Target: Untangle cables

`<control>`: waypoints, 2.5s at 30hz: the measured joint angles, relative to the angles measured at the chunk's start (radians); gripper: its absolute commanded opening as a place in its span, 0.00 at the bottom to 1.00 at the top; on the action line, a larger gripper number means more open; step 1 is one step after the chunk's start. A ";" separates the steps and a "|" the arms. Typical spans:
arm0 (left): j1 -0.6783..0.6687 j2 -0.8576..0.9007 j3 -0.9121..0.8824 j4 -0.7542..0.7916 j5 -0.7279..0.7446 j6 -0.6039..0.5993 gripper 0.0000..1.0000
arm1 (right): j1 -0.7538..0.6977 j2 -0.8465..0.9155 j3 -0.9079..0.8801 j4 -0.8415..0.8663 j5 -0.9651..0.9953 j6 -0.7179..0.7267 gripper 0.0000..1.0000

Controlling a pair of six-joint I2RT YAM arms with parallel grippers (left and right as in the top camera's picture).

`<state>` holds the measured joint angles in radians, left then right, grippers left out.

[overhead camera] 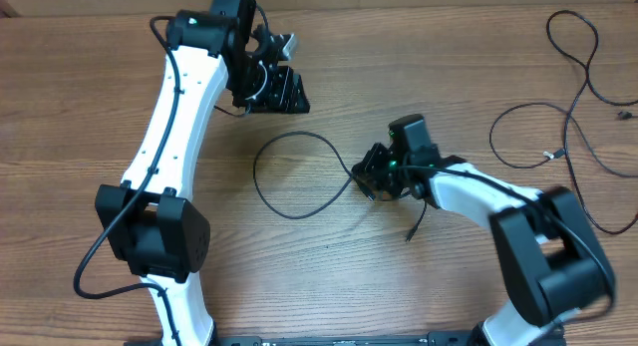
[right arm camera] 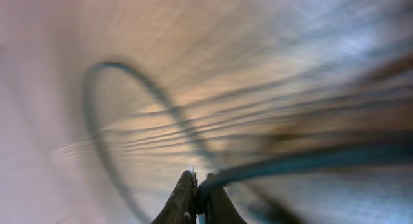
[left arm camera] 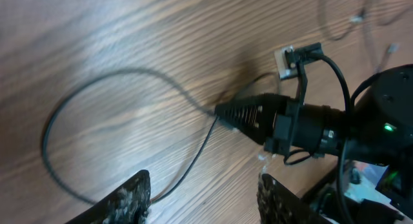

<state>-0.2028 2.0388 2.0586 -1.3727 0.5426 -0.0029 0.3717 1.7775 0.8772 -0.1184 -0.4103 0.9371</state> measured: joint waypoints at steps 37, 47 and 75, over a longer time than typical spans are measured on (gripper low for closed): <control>-0.178 -0.058 0.184 -0.122 0.196 0.531 0.58 | -0.182 -0.458 0.630 -0.239 -0.264 0.114 0.04; -0.177 -0.058 0.090 -0.018 0.436 0.534 0.60 | -0.270 -0.458 0.631 -0.169 -0.342 0.205 0.04; -0.238 -0.058 0.089 0.293 0.566 0.346 0.04 | -0.283 -0.458 0.635 0.026 -0.427 0.393 0.04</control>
<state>-0.4408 1.9804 2.1471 -1.0801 1.1091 0.3435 0.0891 1.3197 1.5120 -0.0929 -0.8375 1.3296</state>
